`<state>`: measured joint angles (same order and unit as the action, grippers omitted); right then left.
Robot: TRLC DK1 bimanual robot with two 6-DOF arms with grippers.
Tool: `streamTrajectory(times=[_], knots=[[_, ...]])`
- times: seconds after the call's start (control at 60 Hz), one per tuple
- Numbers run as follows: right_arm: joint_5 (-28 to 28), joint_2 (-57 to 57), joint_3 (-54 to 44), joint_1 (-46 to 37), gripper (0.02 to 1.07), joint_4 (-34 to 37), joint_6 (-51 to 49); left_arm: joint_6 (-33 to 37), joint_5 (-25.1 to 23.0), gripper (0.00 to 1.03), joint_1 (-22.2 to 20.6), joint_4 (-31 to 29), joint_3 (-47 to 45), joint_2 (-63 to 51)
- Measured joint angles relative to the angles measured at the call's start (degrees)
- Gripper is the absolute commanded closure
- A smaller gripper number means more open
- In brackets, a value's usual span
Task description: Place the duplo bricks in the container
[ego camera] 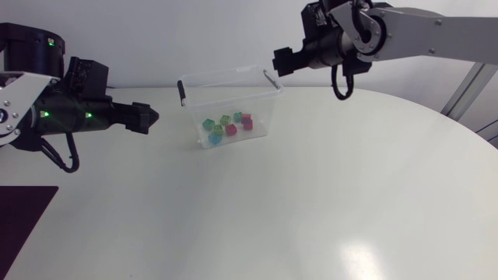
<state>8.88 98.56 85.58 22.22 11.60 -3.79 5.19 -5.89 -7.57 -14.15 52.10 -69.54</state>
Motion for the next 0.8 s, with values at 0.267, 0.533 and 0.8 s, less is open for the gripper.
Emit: streamTrajectory(times=[0.267,0.533,0.8], knots=[[0.7,-12.6,-14.3,-4.5,0.07,0.4,0.0,1.3,3.2,0.05,0.0,-0.6,-0.1,5.8],[2.7,-24.5,-23.9,-7.4,0.07,-1.3,-0.5,4.2,3.7,0.05,1.5,-0.4,-4.1,10.6],[4.2,-35.5,-32.1,-9.7,0.07,-1.6,-2.7,7.3,3.9,0.05,4.3,-0.2,-7.0,18.3]])
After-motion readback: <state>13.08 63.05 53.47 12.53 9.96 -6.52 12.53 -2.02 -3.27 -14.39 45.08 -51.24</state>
